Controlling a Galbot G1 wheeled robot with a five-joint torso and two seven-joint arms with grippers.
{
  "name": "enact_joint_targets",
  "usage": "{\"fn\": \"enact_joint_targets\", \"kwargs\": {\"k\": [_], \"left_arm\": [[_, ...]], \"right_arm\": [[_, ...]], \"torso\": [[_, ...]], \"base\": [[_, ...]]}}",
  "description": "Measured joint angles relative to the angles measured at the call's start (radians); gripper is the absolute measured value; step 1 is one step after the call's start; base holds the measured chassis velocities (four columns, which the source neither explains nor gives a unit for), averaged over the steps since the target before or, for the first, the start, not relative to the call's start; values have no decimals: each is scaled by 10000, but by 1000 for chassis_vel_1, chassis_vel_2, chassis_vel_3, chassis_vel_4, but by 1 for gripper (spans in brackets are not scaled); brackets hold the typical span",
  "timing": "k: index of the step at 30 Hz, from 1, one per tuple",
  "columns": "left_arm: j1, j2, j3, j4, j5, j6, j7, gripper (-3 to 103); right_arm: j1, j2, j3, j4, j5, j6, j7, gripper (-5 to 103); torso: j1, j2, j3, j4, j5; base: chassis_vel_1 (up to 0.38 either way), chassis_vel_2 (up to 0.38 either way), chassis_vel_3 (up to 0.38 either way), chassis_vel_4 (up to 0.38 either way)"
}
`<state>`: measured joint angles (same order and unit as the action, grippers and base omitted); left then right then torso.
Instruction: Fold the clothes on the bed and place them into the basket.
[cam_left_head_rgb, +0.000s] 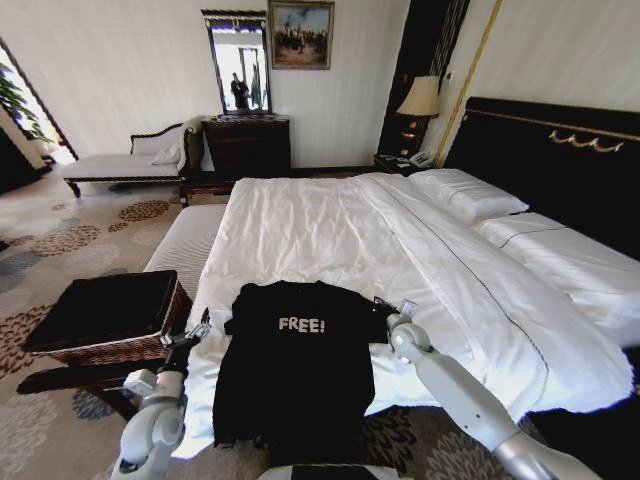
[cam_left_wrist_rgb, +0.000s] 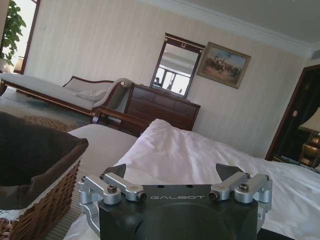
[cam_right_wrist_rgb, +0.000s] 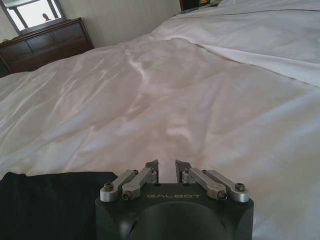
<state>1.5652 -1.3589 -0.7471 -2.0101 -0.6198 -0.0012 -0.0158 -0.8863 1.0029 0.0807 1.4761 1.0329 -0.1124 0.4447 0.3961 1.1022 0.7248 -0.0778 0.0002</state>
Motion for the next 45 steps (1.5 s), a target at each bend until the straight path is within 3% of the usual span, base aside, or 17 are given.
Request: {"fn": "enact_joint_targets", "kwargs": {"k": [4,10,12,19,21,24,39,40,42,45], "left_arm": [[14,2,-18,0,0,-21,0,100],[36,3,-25,-1,5,-51,1,100],[32,0,-14,-6,11,-51,1,100],[30,-35,-47,-66,23,-49,1,100],[35,-35,-82,-65,3,-49,1,100],[31,-49,-145,-42,-38,-53,1,100],[-27,-133,-18,-11,48,-58,-3,100],[-22,-123,-19,-15,50,-58,-5,100],[-15,-115,-26,-23,50,-58,-6,100],[15,-85,-80,-43,45,-58,-9,100]], "right_arm": [[-560,111,776,455,-14,49,294,31],[-1243,261,1465,1267,1297,-192,1040,58],[-1325,327,1521,1396,1503,-255,1162,58],[-2008,1134,1906,2450,2039,-422,2184,90],[-2245,1294,2015,2719,2111,-423,2379,90],[-2965,1628,2296,3379,2154,-427,2712,100],[-4145,2274,2721,4194,2321,-418,3130,97],[-4134,2323,2689,4194,2329,-403,3136,83],[-4120,2351,2672,4194,2330,-384,3138,83],[-4089,2399,2646,4193,2324,-320,3164,65]], "torso": [[-1,0,0,-2,-2],[-1,0,-1,-2,-3],[-1,0,-1,0,-3],[-1,0,-1,2,-3],[0,1,-1,2,-4],[-1,1,-1,-1,-3],[-1,1,-1,0,-3],[-1,1,-1,0,-3],[0,1,-1,0,-3],[-1,1,-1,1,-2]], "base": [[0,0,0,0],[0,0,0,0],[0,0,0,0],[0,0,0,0],[0,0,0,0],[0,0,0,0],[0,0,0,0],[0,0,0,0],[0,0,0,0],[0,0,0,0]]}}
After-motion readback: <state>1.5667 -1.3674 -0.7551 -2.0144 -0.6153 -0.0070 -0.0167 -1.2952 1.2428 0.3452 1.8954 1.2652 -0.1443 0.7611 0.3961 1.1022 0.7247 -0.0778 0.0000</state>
